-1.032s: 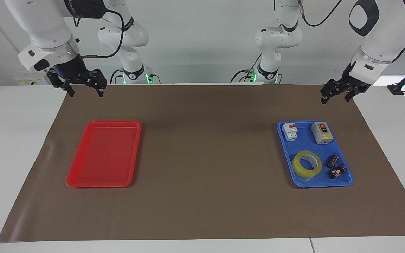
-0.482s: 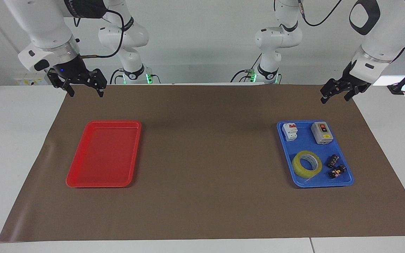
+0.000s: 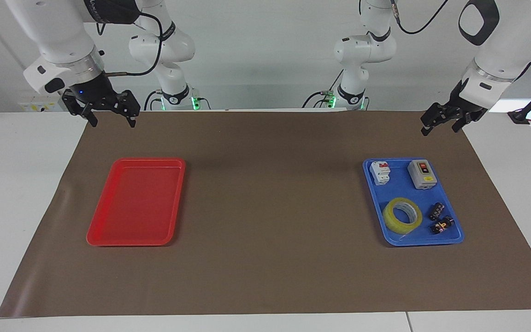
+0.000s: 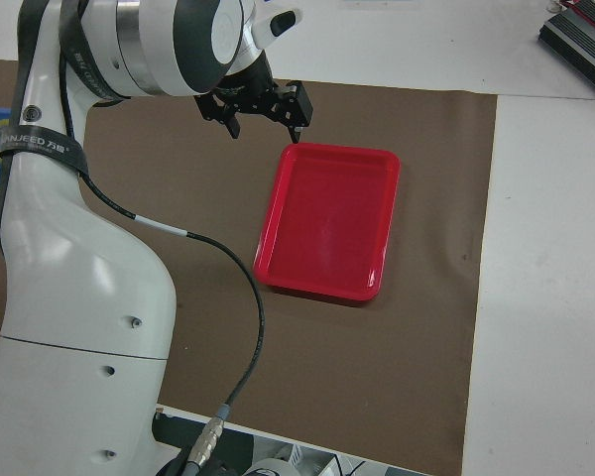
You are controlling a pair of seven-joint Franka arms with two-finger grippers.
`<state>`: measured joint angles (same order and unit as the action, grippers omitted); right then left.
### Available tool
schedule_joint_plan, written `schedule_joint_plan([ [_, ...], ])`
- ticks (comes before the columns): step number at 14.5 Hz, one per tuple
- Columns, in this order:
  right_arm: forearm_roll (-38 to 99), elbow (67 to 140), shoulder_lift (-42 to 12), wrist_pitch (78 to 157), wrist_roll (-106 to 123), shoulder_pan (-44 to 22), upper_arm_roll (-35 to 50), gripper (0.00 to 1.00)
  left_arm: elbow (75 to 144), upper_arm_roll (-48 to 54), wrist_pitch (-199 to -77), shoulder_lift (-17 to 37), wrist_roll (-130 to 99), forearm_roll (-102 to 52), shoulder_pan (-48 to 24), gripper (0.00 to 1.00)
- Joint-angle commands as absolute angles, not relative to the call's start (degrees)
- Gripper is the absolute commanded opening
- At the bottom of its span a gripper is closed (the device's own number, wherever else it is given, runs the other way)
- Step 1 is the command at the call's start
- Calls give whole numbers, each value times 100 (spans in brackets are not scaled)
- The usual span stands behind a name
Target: Place and move tape with both arms
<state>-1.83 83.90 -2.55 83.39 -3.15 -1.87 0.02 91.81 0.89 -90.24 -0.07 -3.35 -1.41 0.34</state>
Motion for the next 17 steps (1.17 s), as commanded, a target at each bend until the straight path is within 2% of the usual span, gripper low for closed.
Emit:
schedule_joint_plan([
  [1, -79, 8473, -176, 8411, -202, -132, 18, 100, 9308, 79, -9132, -141, -351, -290, 0, 100],
  [5, -79, 8481, -176, 8411, -202, -132, 18, 100, 9290, 79, -9167, -167, -491, -290, 0, 100],
  [10, -79, 8481, -176, 8420, -202, -132, 18, 100, 9360, 114, -9851, -18, -142, -264, -35, 100],
  [15, -79, 8490, -176, 8420, -202, -132, 18, 100, 10290, 114, -11124, 158, 211, -264, 18, 100],
  [17, -88, 8490, -176, 8420, -202, -132, 18, 100, 10397, 114, -11459, 438, 211, -264, 26, 100],
])
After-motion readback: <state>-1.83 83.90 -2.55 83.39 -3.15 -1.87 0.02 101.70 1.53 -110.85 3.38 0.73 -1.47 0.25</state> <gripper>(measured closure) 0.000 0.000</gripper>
